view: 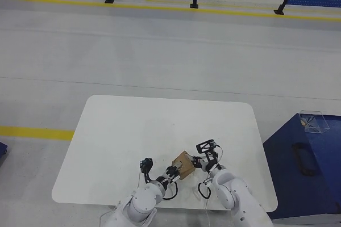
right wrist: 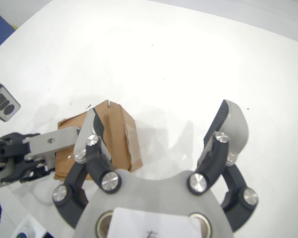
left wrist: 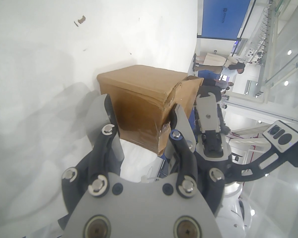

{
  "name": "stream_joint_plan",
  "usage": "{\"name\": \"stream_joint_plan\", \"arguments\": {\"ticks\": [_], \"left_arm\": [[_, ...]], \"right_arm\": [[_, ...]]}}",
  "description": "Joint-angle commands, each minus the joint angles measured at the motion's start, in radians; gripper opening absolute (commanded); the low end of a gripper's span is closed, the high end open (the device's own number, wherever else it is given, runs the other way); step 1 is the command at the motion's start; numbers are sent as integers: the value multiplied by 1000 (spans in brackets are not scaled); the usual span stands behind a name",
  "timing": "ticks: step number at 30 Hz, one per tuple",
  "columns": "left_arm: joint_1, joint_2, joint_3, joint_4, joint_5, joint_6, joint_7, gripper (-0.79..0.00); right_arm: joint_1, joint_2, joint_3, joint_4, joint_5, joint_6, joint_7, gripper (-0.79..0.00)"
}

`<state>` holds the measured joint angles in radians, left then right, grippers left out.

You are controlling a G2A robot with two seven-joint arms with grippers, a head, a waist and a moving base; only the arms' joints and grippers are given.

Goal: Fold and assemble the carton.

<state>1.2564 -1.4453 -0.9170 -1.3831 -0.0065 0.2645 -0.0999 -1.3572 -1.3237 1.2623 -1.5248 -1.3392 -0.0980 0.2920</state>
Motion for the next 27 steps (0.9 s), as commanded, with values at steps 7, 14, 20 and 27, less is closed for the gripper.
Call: {"name": "stream_joint_plan", "arguments": {"ticks": [7,14,20,27], "left_arm": [[16,1,-16,-17,9,-12,-5,-394],[46,5,-37,-55,18,-101,4,-219],[76,12,-55,-91,72,-203,55,0],[57,22,-42,-98,308,-217,127,0]], "right_arm": [[46,-11,-26,50,15,84,52,0],[53,-13,-21,54,29,91,55,0],[41,-11,31,36,105,122,25,0],[67,-16,38,68,145,165,50,0]]}}
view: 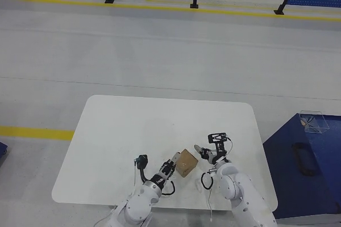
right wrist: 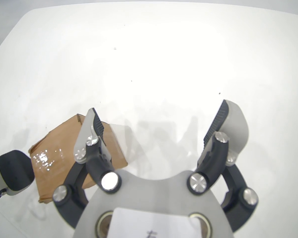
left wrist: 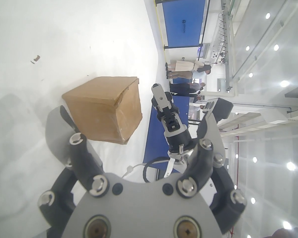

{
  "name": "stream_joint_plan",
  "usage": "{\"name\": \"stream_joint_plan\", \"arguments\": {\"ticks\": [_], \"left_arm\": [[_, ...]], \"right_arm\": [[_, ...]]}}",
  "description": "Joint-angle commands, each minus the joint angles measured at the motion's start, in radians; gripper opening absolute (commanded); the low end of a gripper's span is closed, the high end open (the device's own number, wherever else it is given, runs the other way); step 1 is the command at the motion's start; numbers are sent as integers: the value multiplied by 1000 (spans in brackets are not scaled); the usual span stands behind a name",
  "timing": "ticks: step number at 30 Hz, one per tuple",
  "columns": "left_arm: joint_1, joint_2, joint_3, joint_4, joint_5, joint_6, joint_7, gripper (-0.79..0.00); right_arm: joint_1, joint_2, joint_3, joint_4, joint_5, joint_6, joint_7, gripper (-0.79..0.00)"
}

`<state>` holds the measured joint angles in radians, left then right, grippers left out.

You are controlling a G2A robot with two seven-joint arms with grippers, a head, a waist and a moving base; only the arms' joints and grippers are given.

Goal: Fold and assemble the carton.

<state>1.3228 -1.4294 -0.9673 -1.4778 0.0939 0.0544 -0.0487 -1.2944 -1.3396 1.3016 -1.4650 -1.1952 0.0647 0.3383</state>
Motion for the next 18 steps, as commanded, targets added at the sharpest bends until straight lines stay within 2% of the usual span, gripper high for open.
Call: {"name": "stream_joint_plan", "arguments": {"ticks": [1,3,6,9,14,18], "left_arm": [[-9,9,27,-2,329,-10,123,0],[-29,18,78,6,613,-60,182,0],[-42,39,101,42,924,-160,246,0],[-52,52,103,47,1157,-129,267,0],[-68,56,127,49,1350,-61,118,0],[-94,49,148,74,1391,-58,6,-3]], "right_arm": [[10,-1,-3,14,-1,5,9,0],[27,-2,-8,38,-3,13,31,0],[68,-6,-21,86,5,17,74,0],[68,-6,-21,86,5,17,74,0],[68,-6,-21,86,5,17,74,0],[68,-6,-21,86,5,17,74,0]]}}
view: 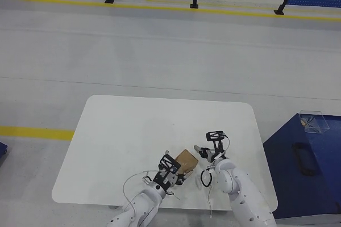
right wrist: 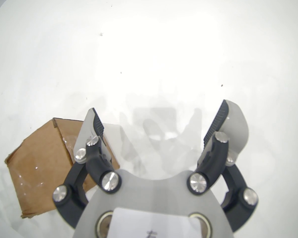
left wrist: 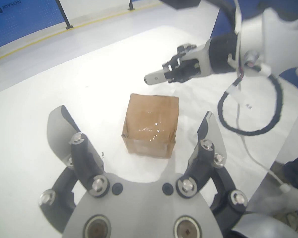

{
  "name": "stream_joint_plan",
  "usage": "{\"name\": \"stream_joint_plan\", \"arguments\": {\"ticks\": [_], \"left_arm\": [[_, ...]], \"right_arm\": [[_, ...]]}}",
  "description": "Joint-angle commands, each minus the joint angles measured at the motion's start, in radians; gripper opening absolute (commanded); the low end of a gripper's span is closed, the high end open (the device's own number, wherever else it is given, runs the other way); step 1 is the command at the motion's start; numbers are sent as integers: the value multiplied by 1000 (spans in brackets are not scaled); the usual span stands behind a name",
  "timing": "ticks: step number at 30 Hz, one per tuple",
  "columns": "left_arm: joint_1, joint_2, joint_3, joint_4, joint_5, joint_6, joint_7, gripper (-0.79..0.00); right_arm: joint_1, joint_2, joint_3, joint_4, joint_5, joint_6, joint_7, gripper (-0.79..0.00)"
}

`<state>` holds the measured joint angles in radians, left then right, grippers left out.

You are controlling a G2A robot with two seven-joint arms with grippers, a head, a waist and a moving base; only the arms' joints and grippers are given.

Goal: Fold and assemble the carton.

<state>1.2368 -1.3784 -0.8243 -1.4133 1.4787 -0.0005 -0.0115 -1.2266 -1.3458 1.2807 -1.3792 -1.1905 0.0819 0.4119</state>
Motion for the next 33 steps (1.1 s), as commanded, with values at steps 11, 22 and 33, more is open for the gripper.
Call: {"name": "stream_joint_plan", "arguments": {"ticks": [11,22,33], "left_arm": [[-58,-29,39,91,-9,-12,-69,-520],[-37,-37,11,61,-68,-21,-44,-785],[18,-33,-36,11,-98,5,-38,0]], "right_arm": [[0,0,0,0,0,0,0,0],[-23,9,68,-36,40,-2,-10,0],[11,6,35,13,1,7,-3,0]]}}
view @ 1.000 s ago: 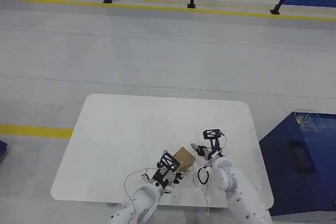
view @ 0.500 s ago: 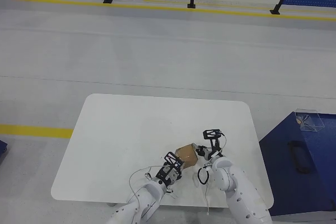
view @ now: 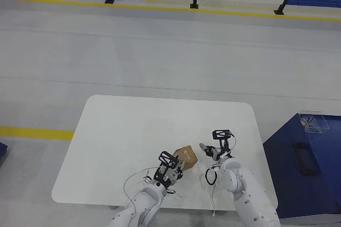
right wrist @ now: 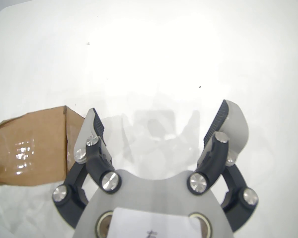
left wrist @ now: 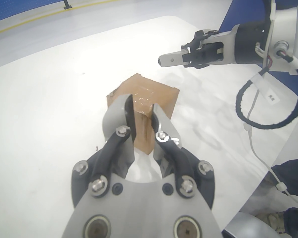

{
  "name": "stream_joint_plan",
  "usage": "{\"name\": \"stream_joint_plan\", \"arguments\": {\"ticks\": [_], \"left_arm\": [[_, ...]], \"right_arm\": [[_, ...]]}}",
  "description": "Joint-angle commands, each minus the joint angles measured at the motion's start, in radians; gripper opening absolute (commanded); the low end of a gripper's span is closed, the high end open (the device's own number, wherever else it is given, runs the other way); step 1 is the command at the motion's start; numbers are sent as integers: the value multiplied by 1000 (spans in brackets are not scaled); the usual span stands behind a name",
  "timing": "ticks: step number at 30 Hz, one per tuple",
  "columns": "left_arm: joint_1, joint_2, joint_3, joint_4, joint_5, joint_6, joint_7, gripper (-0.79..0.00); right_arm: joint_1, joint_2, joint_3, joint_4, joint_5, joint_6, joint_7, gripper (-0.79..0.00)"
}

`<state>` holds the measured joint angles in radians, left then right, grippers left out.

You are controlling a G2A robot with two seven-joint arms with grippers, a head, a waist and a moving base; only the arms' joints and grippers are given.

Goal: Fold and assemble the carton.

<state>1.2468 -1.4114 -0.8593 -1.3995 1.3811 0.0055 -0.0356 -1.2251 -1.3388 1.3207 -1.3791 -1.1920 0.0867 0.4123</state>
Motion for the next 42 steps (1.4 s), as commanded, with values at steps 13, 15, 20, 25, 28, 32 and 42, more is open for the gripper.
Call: {"name": "stream_joint_plan", "arguments": {"ticks": [13,15,20,25,28,32,42], "left_arm": [[66,13,-55,-105,13,3,-86,0],[80,17,-72,-129,12,5,-102,0],[103,23,-91,-148,38,6,-121,0],[114,24,-87,-151,57,-1,-136,0],[117,26,-90,-147,69,-15,-140,0],[110,26,-89,-134,108,-5,-142,0],[59,17,-65,-77,194,18,-193,-9]], "right_arm": [[53,-15,-115,69,-71,-65,-22,0],[64,-20,-135,81,-72,-64,-24,0],[113,-36,-189,123,-38,-94,-18,0],[185,-60,-257,197,-8,-113,-20,0],[220,-72,-285,242,-2,-110,-29,0],[239,-77,-288,274,6,-107,-50,0],[219,-57,-187,283,18,-79,-85,0]]}}
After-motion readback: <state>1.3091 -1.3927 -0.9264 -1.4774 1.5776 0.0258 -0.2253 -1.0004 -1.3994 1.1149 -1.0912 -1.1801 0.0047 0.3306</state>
